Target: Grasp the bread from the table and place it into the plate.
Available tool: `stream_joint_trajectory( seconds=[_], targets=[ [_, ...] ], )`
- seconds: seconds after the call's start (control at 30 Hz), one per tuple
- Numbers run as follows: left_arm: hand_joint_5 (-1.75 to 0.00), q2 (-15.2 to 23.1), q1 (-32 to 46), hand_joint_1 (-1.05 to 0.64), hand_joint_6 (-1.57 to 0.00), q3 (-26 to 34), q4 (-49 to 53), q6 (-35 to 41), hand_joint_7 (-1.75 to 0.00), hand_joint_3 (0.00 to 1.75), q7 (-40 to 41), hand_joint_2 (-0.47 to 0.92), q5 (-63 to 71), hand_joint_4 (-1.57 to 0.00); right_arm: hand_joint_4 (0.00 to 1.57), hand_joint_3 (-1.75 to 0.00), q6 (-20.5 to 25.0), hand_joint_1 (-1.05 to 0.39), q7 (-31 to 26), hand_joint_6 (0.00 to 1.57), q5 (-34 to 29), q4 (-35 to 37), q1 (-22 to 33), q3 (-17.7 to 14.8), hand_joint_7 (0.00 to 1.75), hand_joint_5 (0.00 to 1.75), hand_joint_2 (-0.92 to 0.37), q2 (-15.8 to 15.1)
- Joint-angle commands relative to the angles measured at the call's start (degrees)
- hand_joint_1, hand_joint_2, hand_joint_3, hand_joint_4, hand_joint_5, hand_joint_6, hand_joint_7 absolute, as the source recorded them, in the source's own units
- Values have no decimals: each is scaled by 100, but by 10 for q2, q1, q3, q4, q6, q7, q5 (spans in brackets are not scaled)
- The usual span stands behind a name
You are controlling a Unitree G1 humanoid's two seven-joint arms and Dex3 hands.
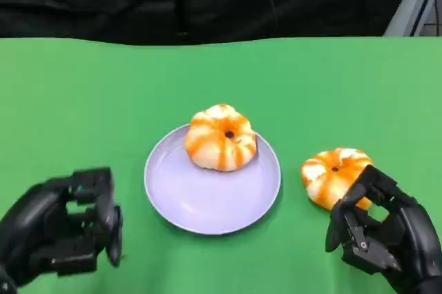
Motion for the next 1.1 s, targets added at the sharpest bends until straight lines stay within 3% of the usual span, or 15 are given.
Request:
stream_joint_trajectory(
  seconds=[0.03,0.27,1.1],
  targets=[
    [-175,-11,2,13,-79,9,45,-30,-175,112,-4,76,1,-93,85,-106,2,-15,0,61,5,-1,-3,-10,175,175,-59,-10],
    [-175,-30,-5,16,-78,10,98,-79,-175,124,-6,70,10,-93,85,-107,3,-15,11,62,13,3,-5,-15,174,175,-58,-11],
    [-175,-43,1,17,-77,15,89,-92,-175,123,19,70,25,-90,84,-111,-18,-17,15,60,-8,-1,7,-10,175,175,-57,-13]
  ],
)
